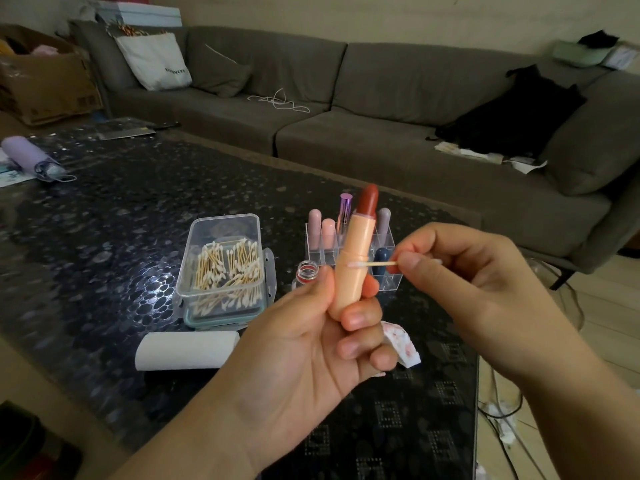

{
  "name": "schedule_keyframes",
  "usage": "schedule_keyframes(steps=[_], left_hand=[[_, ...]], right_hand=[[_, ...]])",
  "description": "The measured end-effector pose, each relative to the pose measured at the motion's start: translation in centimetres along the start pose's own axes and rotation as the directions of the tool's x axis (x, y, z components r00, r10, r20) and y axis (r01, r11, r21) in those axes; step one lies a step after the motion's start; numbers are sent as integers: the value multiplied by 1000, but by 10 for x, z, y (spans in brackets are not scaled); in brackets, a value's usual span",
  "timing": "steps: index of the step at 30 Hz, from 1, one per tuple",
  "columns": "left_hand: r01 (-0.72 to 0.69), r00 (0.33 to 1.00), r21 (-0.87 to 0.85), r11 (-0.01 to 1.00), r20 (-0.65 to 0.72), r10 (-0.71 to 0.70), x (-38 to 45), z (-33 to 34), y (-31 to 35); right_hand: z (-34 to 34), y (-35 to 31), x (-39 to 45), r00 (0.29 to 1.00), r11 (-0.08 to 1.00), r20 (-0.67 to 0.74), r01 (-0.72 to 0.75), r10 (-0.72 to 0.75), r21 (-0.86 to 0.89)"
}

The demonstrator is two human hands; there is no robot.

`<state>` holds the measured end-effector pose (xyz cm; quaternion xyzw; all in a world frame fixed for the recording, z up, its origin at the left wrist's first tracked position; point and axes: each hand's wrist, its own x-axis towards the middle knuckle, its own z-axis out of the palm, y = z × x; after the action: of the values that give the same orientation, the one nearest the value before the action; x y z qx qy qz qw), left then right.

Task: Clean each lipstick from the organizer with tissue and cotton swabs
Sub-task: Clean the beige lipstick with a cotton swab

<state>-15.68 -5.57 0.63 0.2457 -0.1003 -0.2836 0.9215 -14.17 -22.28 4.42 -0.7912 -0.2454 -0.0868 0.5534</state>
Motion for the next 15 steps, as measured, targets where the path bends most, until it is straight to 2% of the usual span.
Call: schedule_keyframes(steps=[4, 7, 11, 15], left_hand=[[37, 996, -53, 998, 85, -33, 1, -5, 1], [-8, 996, -12, 1000, 87, 9, 2, -6, 0], [-119, 988, 147, 982, -76, 131, 4, -1, -4], [-205, 951, 318, 926, -159, 265, 3, 2, -6]], right_hand=[[-5, 0, 1, 999, 1000, -24, 25, -24, 19], [-3, 1, 0, 999, 999, -36, 33, -32, 25], [-2, -1, -1, 995, 997, -83, 46, -50, -55], [-2, -3, -3, 996, 988, -54, 59, -67, -142]])
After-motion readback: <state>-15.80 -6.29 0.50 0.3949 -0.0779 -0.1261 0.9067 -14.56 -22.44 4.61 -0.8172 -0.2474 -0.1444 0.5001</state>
